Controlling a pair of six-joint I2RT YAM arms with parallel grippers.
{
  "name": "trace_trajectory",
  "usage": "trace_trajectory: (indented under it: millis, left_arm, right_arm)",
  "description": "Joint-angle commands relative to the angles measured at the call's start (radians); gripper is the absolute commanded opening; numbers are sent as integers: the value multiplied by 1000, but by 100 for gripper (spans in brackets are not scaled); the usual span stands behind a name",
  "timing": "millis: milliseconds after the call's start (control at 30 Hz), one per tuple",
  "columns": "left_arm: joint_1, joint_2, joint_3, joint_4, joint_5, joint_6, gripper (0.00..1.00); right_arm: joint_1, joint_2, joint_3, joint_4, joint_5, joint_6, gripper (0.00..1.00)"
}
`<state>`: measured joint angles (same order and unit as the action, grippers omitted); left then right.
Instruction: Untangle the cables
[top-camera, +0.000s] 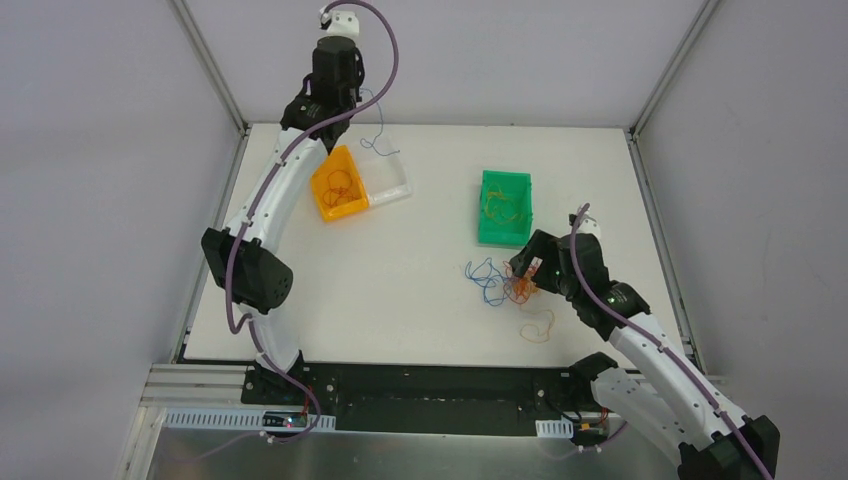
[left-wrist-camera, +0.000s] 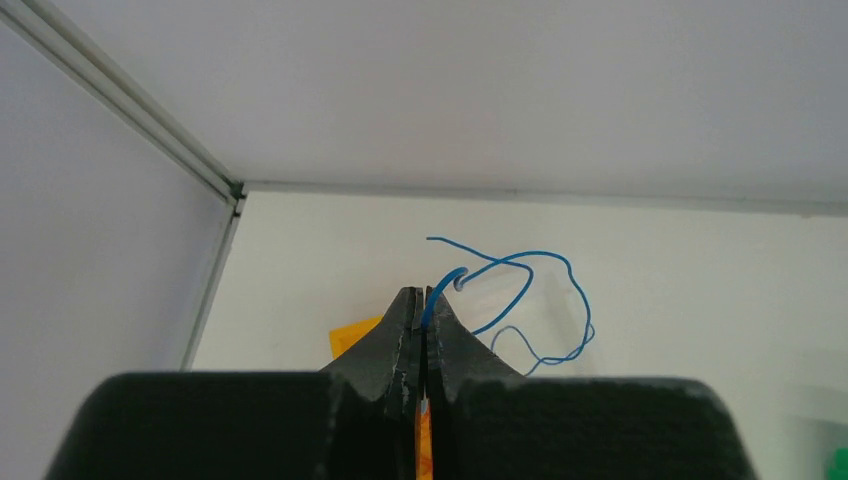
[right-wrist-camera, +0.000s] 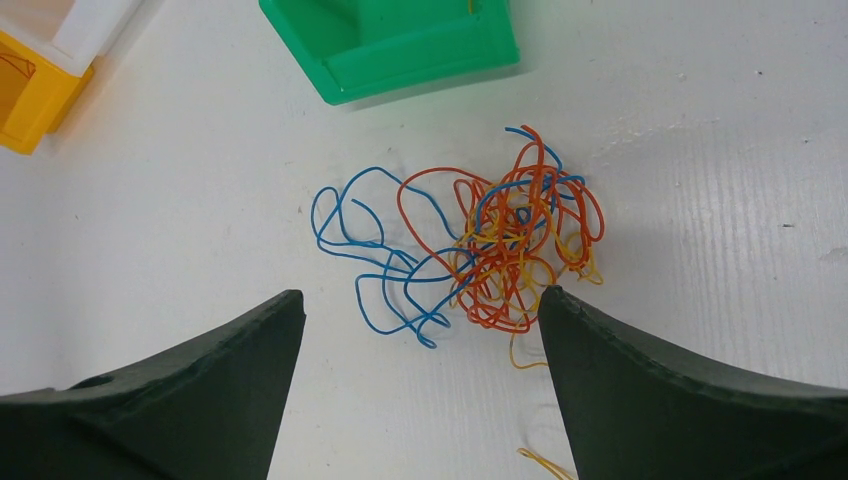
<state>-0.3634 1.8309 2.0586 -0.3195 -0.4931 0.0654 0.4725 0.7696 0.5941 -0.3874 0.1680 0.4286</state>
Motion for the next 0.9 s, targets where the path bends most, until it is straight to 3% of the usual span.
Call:
trace_trajectory:
  millis: [0, 333, 533, 867]
  left_arm:
    - [20, 9, -79, 16, 49, -109, 0]
    - [30, 144, -161, -19, 158, -230, 0]
    - [47, 285, -87, -141, 108, -284, 0]
    - [56, 405, -51, -184, 210, -328, 0]
  right_arm:
    - [-3, -15, 8, 3, 1, -1, 91]
    - [-3, -16, 12, -1, 6, -4, 91]
    - [-4, -24, 13, -10, 15, -11, 91]
    - [-3, -10, 13, -3, 12, -10, 91]
